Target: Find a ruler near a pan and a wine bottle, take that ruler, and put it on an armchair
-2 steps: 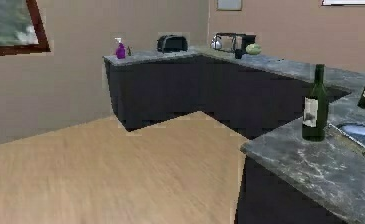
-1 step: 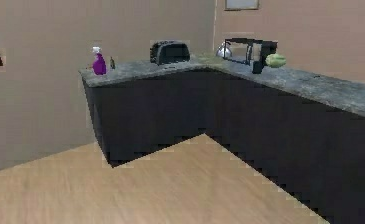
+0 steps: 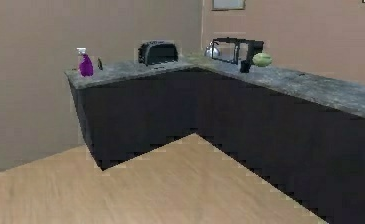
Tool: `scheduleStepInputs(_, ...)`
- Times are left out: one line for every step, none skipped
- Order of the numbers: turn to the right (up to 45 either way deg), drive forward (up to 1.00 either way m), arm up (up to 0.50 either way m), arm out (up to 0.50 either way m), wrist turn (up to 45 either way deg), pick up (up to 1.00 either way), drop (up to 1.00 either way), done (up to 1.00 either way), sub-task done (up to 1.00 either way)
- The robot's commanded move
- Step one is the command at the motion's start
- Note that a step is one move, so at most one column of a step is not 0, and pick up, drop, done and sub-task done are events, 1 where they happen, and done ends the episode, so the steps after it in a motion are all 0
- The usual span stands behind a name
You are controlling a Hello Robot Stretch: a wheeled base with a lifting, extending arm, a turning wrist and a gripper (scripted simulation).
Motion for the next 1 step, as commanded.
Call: scheduleStepInputs(0.0, 0.20, 0.00, 0.00, 0.0, 0.00, 0.00, 0.00, 0.00)
